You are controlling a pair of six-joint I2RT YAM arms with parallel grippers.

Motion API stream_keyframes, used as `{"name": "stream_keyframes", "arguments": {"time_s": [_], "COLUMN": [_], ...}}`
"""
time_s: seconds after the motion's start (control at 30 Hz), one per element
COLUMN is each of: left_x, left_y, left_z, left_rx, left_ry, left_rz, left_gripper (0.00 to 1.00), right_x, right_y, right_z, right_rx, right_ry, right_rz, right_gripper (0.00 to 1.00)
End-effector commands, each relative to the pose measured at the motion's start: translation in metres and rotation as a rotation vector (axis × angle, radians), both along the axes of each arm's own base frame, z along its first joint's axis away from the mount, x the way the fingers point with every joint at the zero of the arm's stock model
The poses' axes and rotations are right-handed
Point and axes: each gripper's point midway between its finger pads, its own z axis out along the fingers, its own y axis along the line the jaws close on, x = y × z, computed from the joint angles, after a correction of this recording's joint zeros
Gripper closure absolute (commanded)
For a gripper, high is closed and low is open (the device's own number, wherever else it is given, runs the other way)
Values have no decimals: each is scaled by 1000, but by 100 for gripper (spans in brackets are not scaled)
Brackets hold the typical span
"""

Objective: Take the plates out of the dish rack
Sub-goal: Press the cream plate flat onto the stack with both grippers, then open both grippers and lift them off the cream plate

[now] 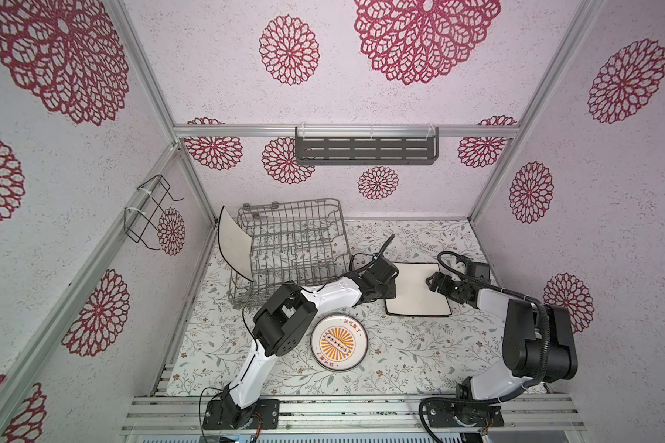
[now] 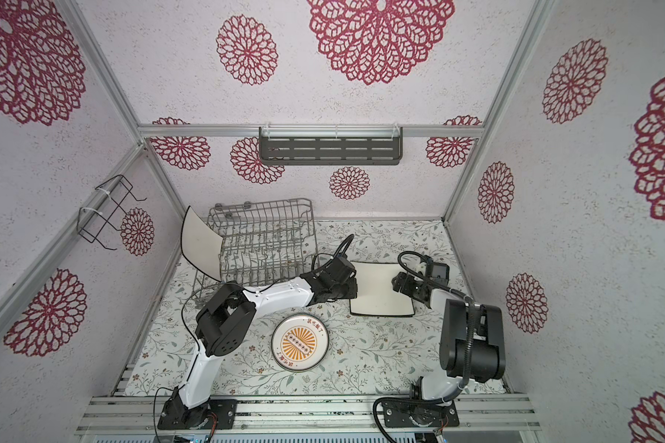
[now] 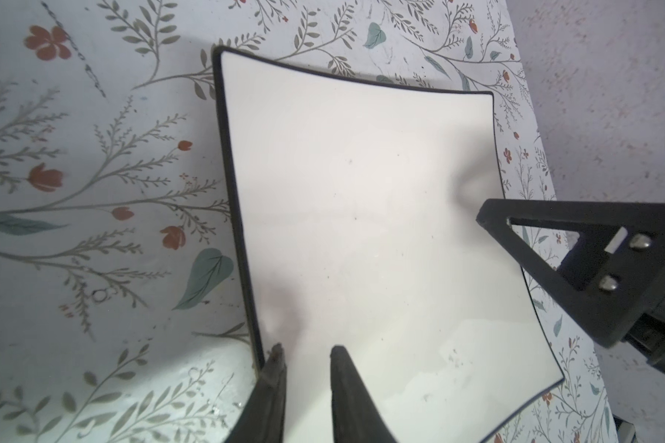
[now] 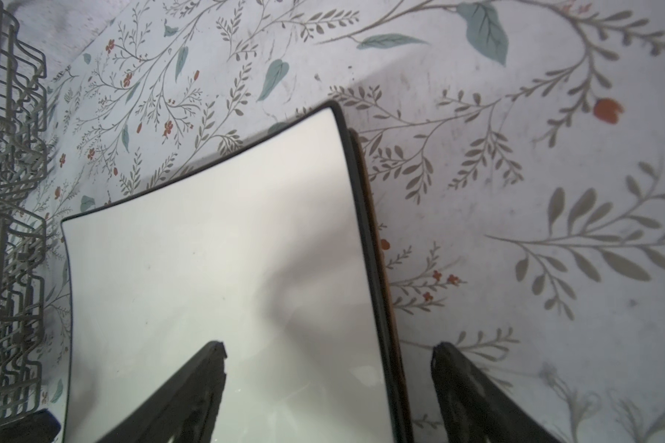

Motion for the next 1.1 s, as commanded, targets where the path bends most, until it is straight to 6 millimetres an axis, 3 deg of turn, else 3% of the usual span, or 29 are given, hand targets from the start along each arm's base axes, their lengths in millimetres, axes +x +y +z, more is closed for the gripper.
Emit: {"name": "stream_keyframes", "arguments": {"time_s": [0.0,0.17,0.27,0.43,0.47,0.57,0.7,0.83,0.97,1.07], "left_x": [0,1,1,2,1,4,9,12,8,6], "left_y": [-3,5,11,30,38,62,105,155,209,253], "left_z": [25,39,58,105,132,170,221,272,328,355], "left_rx": [-13,9,25,83,78,121,201,292,344,380], "left_ry": [-45,-76,-113,-203,-242,-306,-399,-499,-607,-638], "left_rz": [-8,-4,-7,-23,-19,-5,30,81,157,224], "left_gripper": [70,65,64,60,59,56,48,31,16,9], "right_x": [7,6,5,3,3,1,-1,-3,-7,-11], "right_y": [-3,-5,-6,-9,-10,-7,8,27,68,100], "right_z": [14,27,35,53,58,78,117,155,196,226], "right_rx": [-26,-45,-55,-85,-88,-89,-61,-95,-156,-200], "right_ry": [-46,-79,-98,-143,-157,-215,-331,-405,-493,-570], "right_rz": [11,7,4,-7,-9,-2,41,83,209,272], "right_gripper": [13,12,12,12,12,12,11,11,10,5]}}
